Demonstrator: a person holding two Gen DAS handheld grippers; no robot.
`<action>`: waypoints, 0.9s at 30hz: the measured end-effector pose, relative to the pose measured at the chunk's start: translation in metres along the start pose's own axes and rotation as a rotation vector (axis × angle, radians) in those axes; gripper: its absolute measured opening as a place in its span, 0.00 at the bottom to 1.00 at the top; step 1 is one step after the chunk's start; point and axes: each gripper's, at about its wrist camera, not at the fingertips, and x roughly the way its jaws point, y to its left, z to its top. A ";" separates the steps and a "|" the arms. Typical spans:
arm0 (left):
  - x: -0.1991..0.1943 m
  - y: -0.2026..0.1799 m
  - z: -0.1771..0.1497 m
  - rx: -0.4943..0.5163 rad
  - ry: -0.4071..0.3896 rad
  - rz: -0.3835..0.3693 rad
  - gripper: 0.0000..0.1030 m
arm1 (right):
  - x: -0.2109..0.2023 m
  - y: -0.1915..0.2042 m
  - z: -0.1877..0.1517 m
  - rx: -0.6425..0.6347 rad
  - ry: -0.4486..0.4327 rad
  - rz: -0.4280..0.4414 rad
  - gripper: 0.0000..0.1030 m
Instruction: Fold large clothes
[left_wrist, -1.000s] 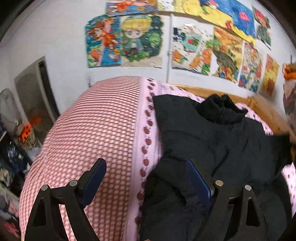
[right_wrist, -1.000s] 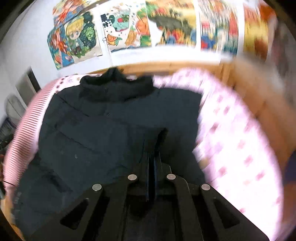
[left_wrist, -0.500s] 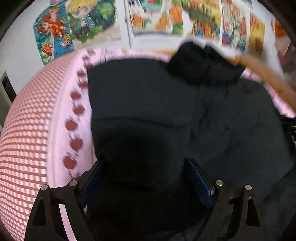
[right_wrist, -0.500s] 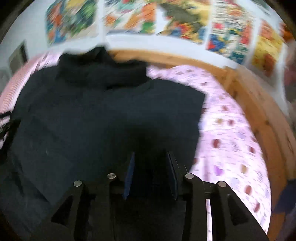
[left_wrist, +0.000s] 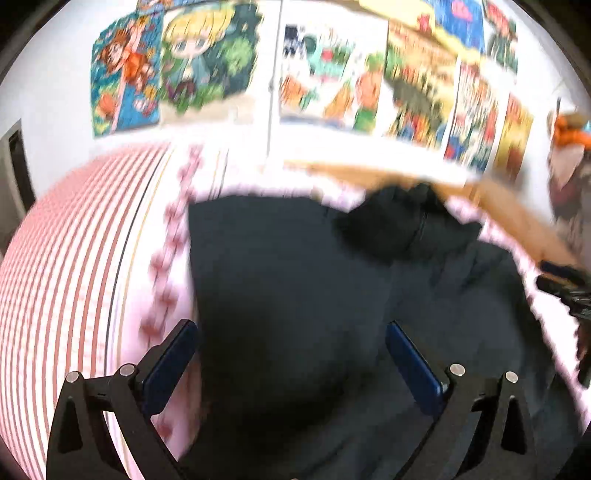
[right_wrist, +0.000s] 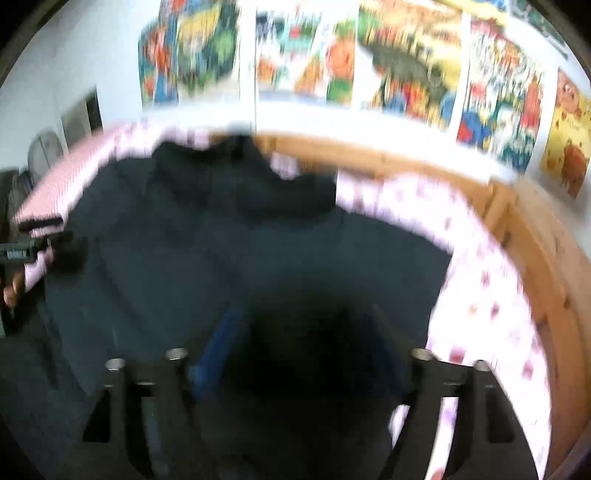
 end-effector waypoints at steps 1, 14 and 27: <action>0.003 -0.005 0.013 0.003 -0.014 -0.020 1.00 | 0.004 -0.003 0.008 0.019 -0.008 0.018 0.69; 0.088 -0.102 0.081 0.385 -0.043 0.086 0.99 | 0.106 0.007 0.041 -0.060 -0.001 0.027 0.69; 0.110 -0.113 0.091 0.460 0.057 0.119 0.10 | 0.106 0.031 0.068 -0.203 -0.004 0.028 0.18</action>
